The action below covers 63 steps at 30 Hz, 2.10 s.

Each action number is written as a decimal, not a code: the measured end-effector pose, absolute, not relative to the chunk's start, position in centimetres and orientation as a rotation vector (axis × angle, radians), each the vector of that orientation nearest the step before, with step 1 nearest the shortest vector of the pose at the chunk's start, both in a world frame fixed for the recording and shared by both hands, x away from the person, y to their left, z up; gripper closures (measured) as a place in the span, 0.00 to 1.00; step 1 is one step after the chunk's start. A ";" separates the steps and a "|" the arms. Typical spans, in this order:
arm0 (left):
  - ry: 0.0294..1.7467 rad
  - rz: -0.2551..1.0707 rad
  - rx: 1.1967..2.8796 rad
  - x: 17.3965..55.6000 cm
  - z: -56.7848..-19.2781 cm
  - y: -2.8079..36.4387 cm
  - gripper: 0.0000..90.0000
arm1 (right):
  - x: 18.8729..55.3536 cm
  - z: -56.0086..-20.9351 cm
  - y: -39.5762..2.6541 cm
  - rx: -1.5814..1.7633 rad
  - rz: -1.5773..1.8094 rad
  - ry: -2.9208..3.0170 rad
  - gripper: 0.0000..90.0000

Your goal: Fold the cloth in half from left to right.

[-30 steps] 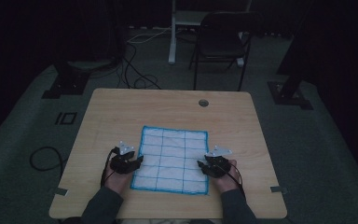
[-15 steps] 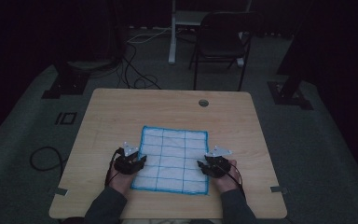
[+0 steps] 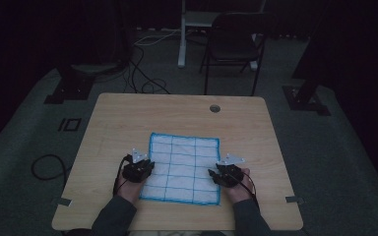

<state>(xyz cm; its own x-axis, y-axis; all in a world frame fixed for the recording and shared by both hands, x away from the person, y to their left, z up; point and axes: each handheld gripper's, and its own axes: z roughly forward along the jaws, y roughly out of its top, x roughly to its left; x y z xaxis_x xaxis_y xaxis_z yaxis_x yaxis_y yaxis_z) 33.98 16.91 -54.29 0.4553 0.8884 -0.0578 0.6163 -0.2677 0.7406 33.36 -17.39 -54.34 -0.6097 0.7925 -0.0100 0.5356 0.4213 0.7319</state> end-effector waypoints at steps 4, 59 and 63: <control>1.270 0.461 1.975 34.0 -54.3 17.0 0.93 | 33.4 -54.3 -17.4 1.138 1.006 2.326 0.63; 1.277 0.405 1.855 32.5 -51.9 19.0 0.97 | 33.6 -54.1 -19.2 1.218 1.018 2.250 0.62; 1.247 0.401 1.850 32.6 -51.3 18.7 0.97 | 33.7 -54.2 -18.9 1.212 0.997 2.260 0.62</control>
<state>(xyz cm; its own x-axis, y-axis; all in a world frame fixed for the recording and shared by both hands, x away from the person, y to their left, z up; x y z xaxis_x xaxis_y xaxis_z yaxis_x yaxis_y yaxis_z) 32.55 18.69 -51.31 0.4521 0.8725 -0.1854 0.6007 -0.1442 0.7863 33.70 -18.94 -54.25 -0.5512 0.8343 -0.0056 0.5584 0.3739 0.7405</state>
